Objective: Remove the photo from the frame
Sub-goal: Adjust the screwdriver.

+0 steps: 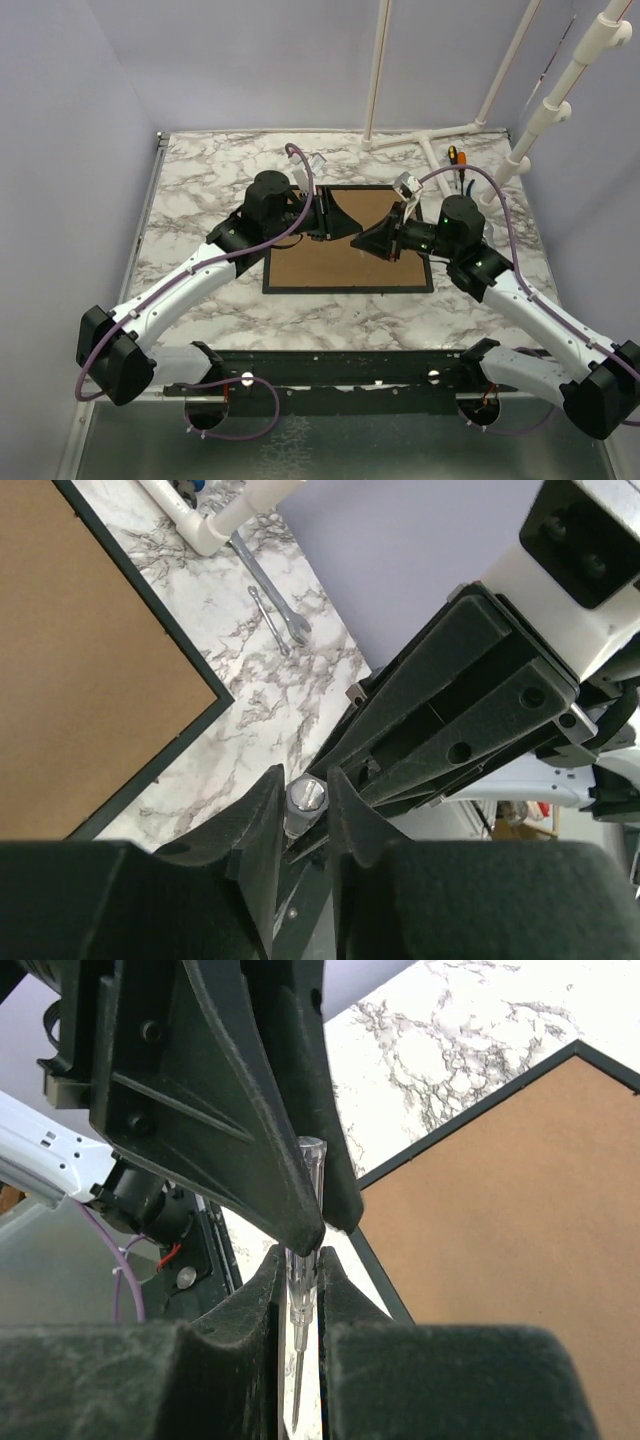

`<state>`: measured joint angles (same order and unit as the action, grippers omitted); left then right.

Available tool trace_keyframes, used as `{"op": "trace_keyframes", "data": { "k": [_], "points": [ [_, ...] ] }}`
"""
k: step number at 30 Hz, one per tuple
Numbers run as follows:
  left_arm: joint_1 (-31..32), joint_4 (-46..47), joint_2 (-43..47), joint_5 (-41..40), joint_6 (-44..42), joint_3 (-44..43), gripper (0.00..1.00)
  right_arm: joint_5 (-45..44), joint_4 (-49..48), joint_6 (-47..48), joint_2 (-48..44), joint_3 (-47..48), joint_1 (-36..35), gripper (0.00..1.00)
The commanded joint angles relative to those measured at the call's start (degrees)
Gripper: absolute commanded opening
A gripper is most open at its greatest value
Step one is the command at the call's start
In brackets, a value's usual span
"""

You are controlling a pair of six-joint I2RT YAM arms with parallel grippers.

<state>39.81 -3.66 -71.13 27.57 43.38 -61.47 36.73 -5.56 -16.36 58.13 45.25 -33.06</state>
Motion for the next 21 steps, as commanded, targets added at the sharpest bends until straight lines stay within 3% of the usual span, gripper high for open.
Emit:
{"op": "trace_keyframes", "data": {
  "k": [1, 3, 11, 16, 21],
  "points": [
    [-0.2, -1.0, -1.4, 3.0, -1.7, -0.7, 0.14, 1.7, -0.5, 0.8, 1.0, 3.0, -0.2, 0.08],
    [-0.3, -1.0, -1.2, 2.5, -2.2, -0.4, 0.00, 0.7, 0.2, 1.1, 1.3, 3.1, -0.2, 0.16],
    [-3.3, -0.4, 0.6, -5.0, -3.3, 3.2, 0.00, -5.6, 3.4, 1.6, -0.6, 1.5, -0.2, 0.60],
    [-6.6, 4.9, 2.4, -5.5, -0.9, 6.4, 0.00, -12.5, 5.5, -0.6, -4.6, -0.5, -0.2, 0.67],
    [-11.6, 19.3, 4.6, -0.7, 9.3, 12.8, 0.00, -20.1, 3.4, -11.4, -9.0, -5.8, -0.2, 0.69]
  ]
}}
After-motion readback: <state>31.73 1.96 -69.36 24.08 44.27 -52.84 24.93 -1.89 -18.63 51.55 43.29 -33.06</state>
